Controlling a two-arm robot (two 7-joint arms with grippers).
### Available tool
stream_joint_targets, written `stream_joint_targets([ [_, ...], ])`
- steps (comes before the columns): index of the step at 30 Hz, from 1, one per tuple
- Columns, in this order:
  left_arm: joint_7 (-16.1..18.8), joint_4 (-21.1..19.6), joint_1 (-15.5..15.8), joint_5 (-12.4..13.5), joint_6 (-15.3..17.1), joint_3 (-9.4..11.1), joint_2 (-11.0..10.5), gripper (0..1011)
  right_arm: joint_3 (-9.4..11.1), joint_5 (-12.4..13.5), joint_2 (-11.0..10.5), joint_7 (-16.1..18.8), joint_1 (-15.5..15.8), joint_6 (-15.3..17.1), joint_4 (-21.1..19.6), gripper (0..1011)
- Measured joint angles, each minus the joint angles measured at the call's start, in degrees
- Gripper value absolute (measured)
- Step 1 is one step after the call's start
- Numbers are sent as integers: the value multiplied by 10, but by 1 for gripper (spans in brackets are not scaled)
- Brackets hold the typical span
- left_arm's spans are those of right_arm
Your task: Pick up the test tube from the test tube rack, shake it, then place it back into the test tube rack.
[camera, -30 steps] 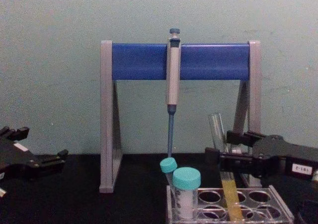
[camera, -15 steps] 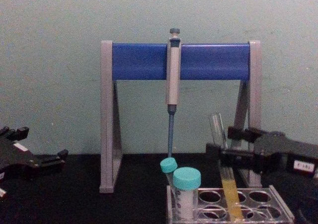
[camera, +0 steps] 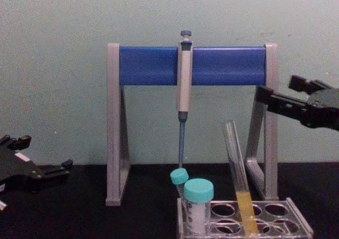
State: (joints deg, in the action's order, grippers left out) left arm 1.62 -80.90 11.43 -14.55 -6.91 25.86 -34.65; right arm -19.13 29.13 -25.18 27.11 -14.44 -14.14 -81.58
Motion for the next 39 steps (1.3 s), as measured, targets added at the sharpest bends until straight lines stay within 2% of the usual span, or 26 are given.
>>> stream_joint_targets([
  [2,0,0,0,0,0,0,0,1001,7,-15,3,-33,5,14,-5,1000],
  [3,0,0,0,0,0,0,0,1001,12,-28,6,-61,9,28,-7,1000],
  [5,0,0,0,0,0,0,0,1001,15,-41,8,-83,12,42,-9,1000],
  [6,0,0,0,0,0,0,0,1001,16,-54,9,-104,14,59,-9,1000],
  [8,0,0,0,0,0,0,0,1001,16,-72,11,-128,14,85,-7,1000],
  [12,0,0,0,0,0,0,0,1001,13,-93,15,-151,11,127,3,1000],
  [18,0,0,0,0,0,0,0,1001,8,-107,22,-159,4,184,22,1000],
  [22,0,0,0,0,0,0,0,1001,8,-109,28,-153,1,198,31,1000],
  [39,0,0,0,0,0,0,0,1001,9,-109,28,-153,0,199,32,1000],
])
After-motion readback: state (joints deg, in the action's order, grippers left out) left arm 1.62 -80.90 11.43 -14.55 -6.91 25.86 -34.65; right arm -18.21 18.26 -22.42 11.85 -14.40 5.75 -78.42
